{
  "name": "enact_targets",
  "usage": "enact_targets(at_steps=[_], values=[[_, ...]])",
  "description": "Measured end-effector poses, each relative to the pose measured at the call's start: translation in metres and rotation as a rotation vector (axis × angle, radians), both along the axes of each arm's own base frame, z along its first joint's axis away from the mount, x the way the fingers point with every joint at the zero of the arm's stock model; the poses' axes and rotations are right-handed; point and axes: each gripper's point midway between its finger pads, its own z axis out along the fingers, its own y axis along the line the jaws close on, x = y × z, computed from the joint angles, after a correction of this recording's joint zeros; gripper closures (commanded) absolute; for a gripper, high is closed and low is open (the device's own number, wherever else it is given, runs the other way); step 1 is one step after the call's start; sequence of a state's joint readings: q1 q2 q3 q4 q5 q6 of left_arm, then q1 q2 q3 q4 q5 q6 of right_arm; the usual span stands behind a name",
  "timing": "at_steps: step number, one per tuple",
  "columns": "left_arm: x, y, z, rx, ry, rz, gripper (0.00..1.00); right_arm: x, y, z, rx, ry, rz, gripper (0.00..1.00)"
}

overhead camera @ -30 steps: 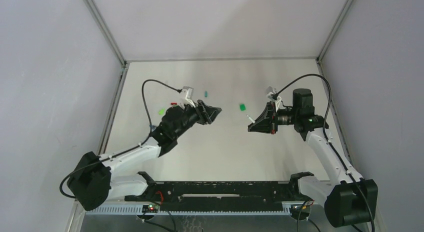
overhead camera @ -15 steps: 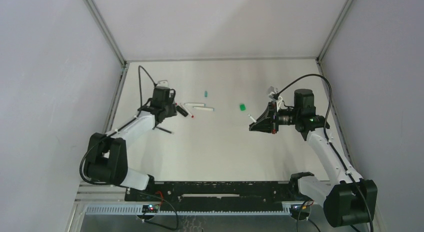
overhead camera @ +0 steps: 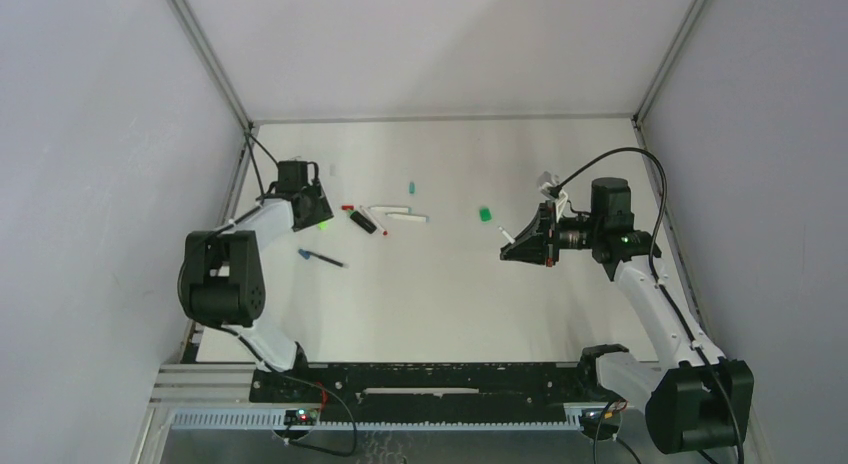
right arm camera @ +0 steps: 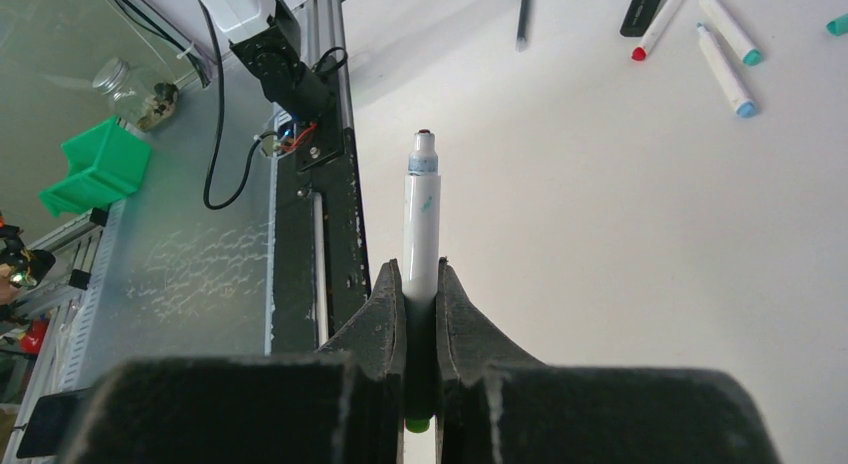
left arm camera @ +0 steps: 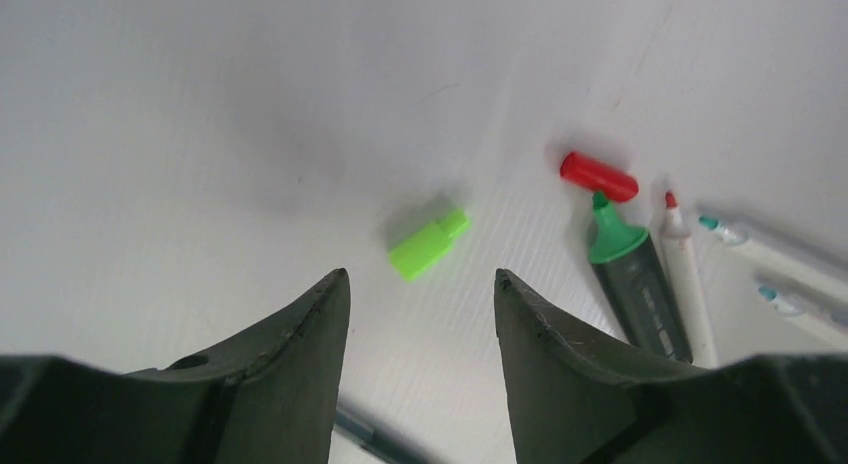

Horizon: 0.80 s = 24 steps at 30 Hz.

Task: Insert the pens into the pen caps
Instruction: Move the pen cap to the center of the board.

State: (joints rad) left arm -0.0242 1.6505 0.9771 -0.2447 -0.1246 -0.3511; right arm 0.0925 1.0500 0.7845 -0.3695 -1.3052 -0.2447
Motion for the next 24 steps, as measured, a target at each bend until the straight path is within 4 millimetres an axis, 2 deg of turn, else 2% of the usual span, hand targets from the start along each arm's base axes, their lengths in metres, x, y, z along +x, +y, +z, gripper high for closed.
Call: enact_targets(at_steps=[10, 13, 19, 24], values=[[0.022, -0.001, -0.013, -0.068, 0.064, 0.030, 0.44, 0.001, -0.002, 0.001, 0.004, 0.004, -0.008, 1.00], [0.025, 0.003, -0.021, -0.080, 0.097, 0.048, 0.49, 0.001, -0.002, 0.001, 0.006, 0.005, -0.007, 1.00], [0.022, 0.002, -0.027, -0.100, 0.132, 0.061, 0.61, 0.001, -0.002, 0.001, 0.009, 0.007, -0.006, 1.00], [0.019, 0.001, -0.028, -0.109, 0.147, 0.057, 0.62, 0.001, -0.003, 0.002, 0.009, 0.007, -0.007, 1.00]])
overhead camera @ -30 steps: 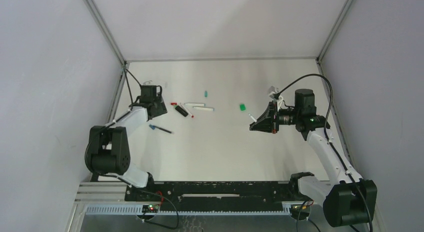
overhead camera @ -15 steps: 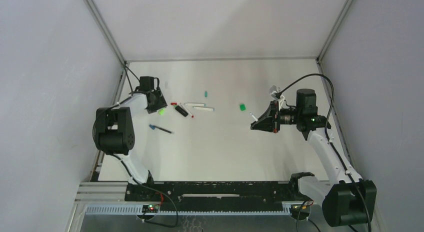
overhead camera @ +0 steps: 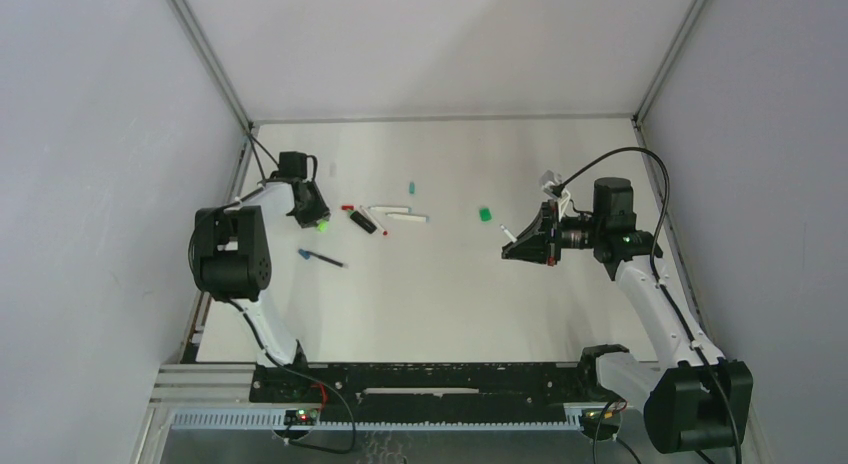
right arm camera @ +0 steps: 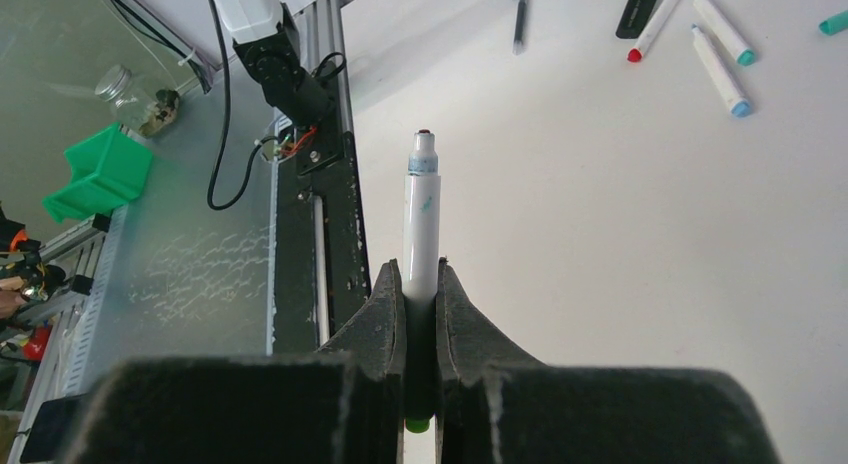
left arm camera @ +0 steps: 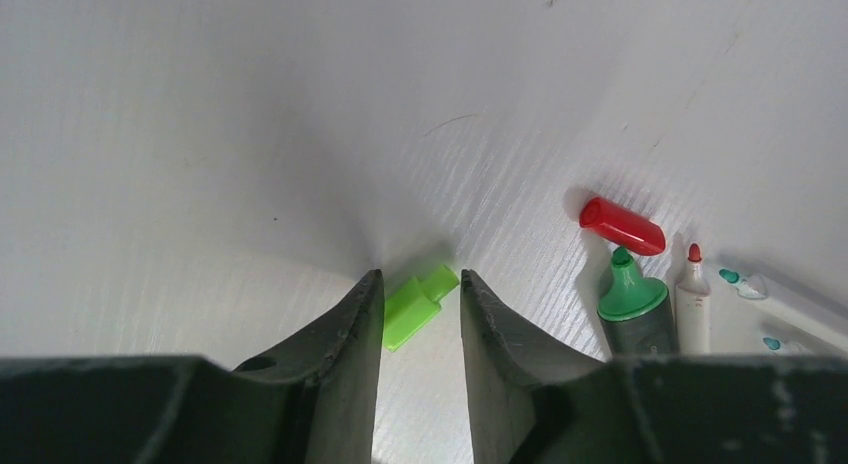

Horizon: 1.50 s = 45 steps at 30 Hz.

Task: Insert the pens into the pen caps
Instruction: Move the pen cap to the center of the board.

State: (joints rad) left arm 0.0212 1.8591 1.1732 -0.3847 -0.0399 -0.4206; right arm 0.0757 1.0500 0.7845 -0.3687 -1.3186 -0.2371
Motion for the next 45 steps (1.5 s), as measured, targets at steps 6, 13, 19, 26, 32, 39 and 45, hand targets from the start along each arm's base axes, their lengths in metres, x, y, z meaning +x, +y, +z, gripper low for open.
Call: enact_targets(at_steps=[6, 13, 19, 26, 32, 39, 45], values=[[-0.001, -0.002, 0.000, -0.003, 0.005, -0.006, 0.61, 0.002, -0.001, 0.003, 0.001, -0.008, -0.004, 1.00], [-0.008, -0.024, 0.000, -0.005, 0.027, -0.060, 0.66, 0.001, -0.001, 0.005, 0.005, -0.012, -0.003, 1.00], [-0.013, -0.025, -0.002, 0.014, 0.048, -0.063, 0.66, 0.000, -0.002, 0.007, 0.011, -0.018, -0.001, 1.00], [-0.016, -0.019, -0.002, 0.044, 0.062, -0.048, 0.68, 0.000, -0.004, 0.009, 0.017, -0.023, -0.003, 1.00], [-0.021, -0.015, -0.002, 0.065, 0.089, -0.040, 0.74, 0.000, -0.005, 0.010, 0.019, -0.024, -0.007, 1.00], [-0.014, -0.013, 0.000, 0.080, 0.093, -0.045, 0.81, -0.001, -0.007, 0.012, 0.023, -0.027, -0.012, 1.00], [-0.014, -0.015, 0.001, 0.088, 0.092, -0.069, 0.90, -0.001, -0.007, 0.013, 0.028, -0.028, -0.007, 1.00]])
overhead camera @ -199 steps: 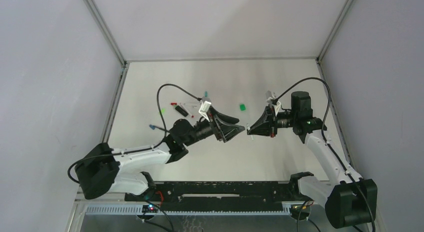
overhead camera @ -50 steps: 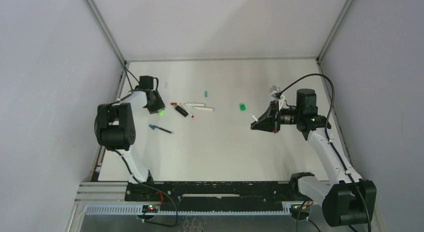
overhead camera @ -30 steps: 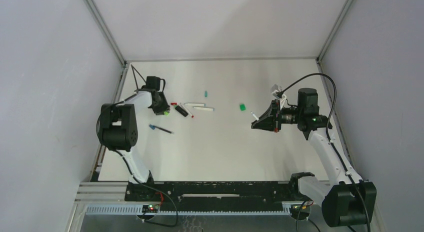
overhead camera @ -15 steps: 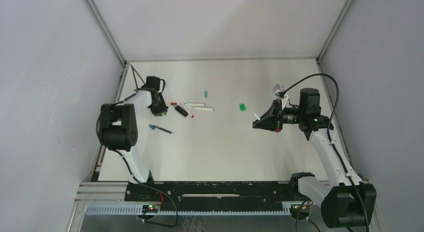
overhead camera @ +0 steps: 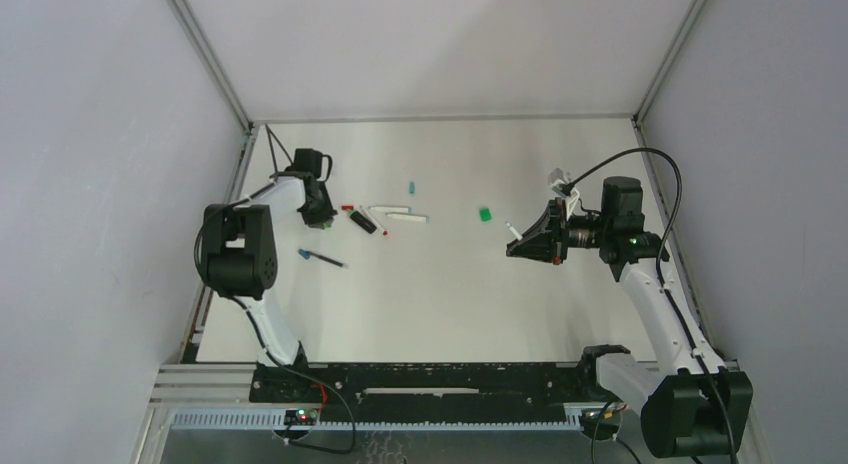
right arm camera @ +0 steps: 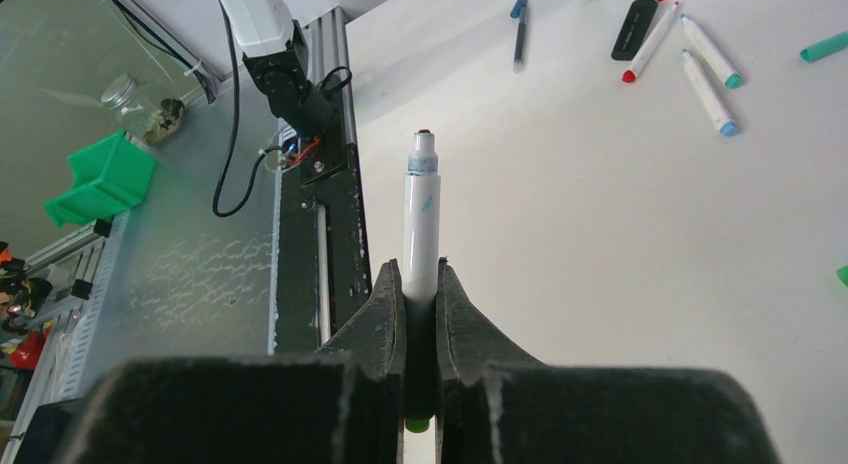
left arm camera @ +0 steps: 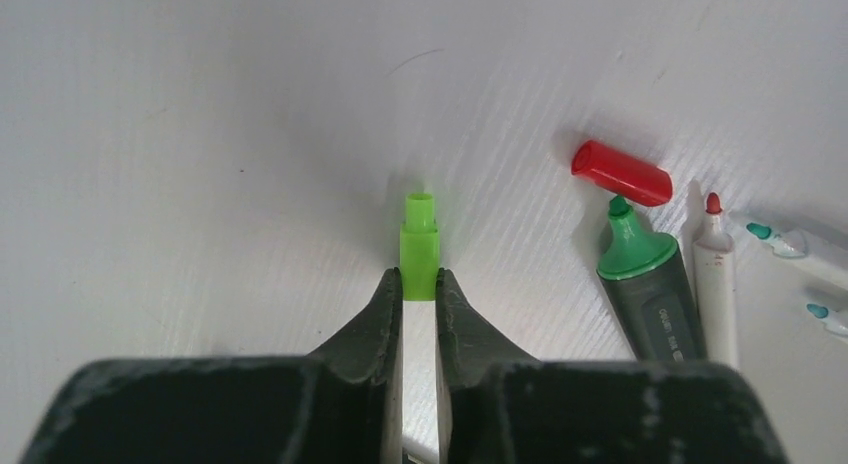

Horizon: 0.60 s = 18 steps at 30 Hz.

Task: Insert the pens into the pen caps
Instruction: Move the pen cap to the center of the board.

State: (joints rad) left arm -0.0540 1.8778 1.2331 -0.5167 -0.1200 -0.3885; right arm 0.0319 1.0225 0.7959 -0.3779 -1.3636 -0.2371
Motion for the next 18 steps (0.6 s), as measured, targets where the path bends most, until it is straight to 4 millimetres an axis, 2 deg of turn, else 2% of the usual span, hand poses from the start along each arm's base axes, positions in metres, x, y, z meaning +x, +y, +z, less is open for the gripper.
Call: enact_targets(at_steps=[6, 11, 14, 16, 18], values=[[-0.004, -0.024, 0.004, 0.004, -0.013, -0.073, 0.91, 0.000, -0.001, 0.001, 0.002, -0.001, -0.003, 1.00], [-0.032, -0.062, 0.026, -0.023, -0.066, -0.202, 0.90, -0.001, -0.001, 0.001, 0.003, 0.001, -0.001, 1.00], [-0.050, -0.100, 0.049, -0.066, -0.121, -0.348, 0.90, 0.000, -0.002, 0.002, 0.003, 0.001, -0.004, 1.00], [-0.061, -0.135, 0.061, -0.101, -0.155, -0.480, 0.90, 0.001, -0.003, 0.005, 0.002, -0.005, -0.010, 1.00], [-0.077, -0.173, 0.065, -0.136, -0.168, -0.630, 0.90, 0.002, -0.006, 0.007, 0.002, -0.015, -0.021, 1.00]])
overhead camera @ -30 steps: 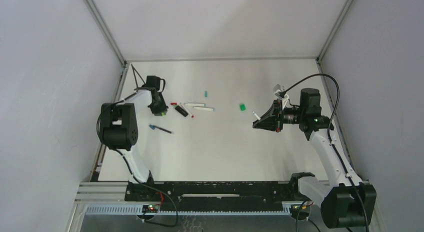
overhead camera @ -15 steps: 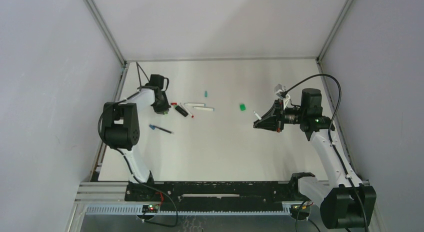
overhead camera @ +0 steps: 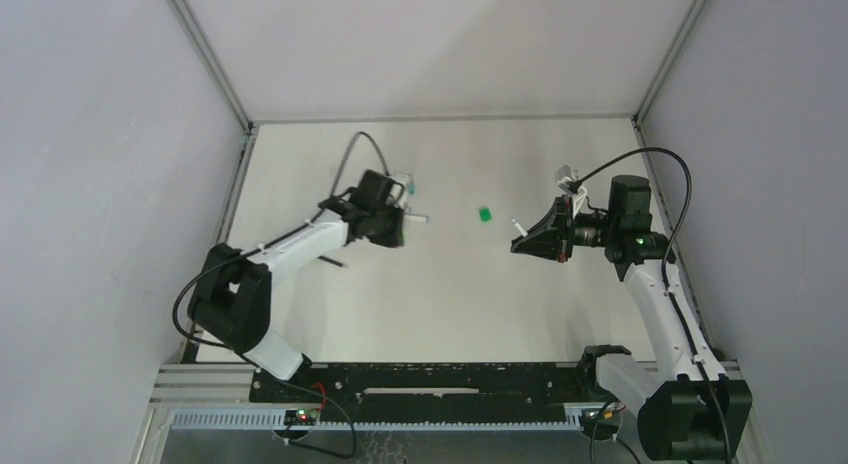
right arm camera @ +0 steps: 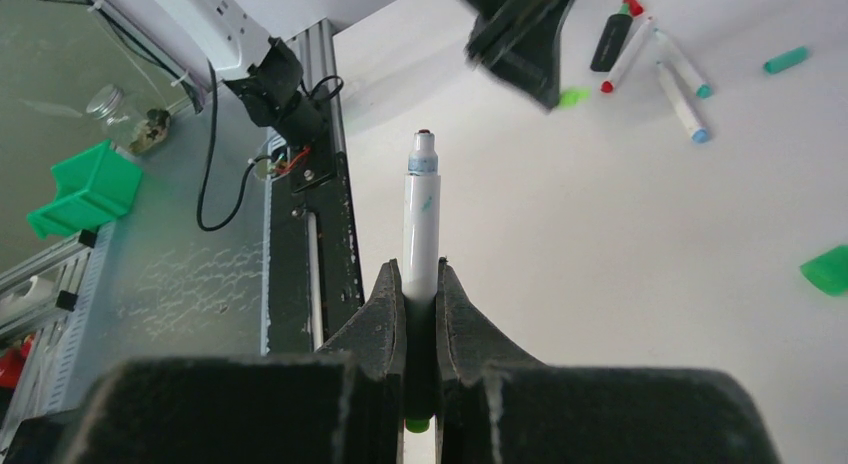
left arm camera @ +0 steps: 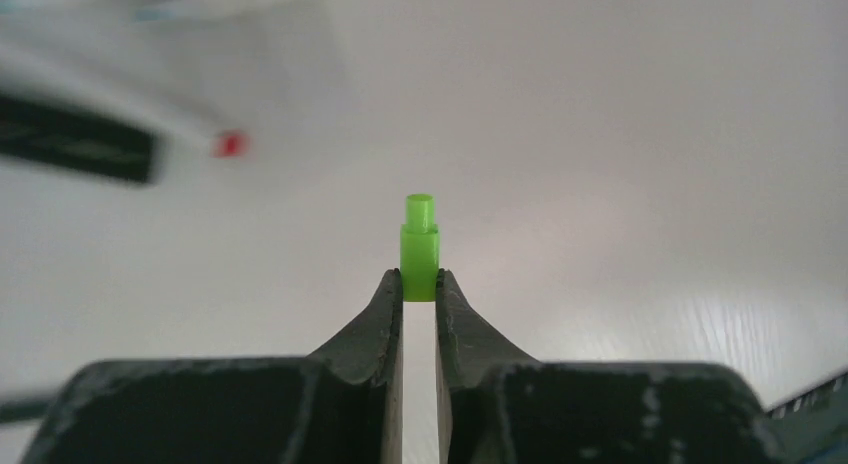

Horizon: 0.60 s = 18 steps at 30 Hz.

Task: Insert the pens into the pen caps
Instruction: Move the pen cap to the center of the board.

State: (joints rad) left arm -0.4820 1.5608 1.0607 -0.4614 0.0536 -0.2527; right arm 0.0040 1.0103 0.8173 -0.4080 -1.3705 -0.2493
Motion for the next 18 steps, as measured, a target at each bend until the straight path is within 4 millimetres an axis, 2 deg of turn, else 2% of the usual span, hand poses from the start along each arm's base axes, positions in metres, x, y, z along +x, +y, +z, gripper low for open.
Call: enact_targets(at_steps=[3, 7, 11, 13, 18], values=[[-0.035, -0.051, -0.015, 0.013, 0.028, -0.239, 0.90, 0.003, -0.007, 0.004, -0.001, -0.017, -0.032, 1.00], [-0.075, -0.090, -0.049, 0.079, 0.091, -0.463, 0.89, 0.006, -0.013, 0.006, -0.003, -0.026, -0.061, 1.00], [-0.101, -0.104, -0.068, 0.137, 0.109, -0.604, 0.86, 0.007, -0.016, 0.006, -0.003, -0.021, -0.074, 1.00], [-0.101, -0.108, -0.065, 0.146, 0.087, -0.644, 0.84, 0.007, -0.016, 0.006, -0.003, -0.021, -0.075, 1.00], [-0.097, -0.113, -0.064, 0.178, 0.051, -0.689, 0.71, 0.007, -0.016, 0.006, -0.003, -0.021, -0.075, 1.00]])
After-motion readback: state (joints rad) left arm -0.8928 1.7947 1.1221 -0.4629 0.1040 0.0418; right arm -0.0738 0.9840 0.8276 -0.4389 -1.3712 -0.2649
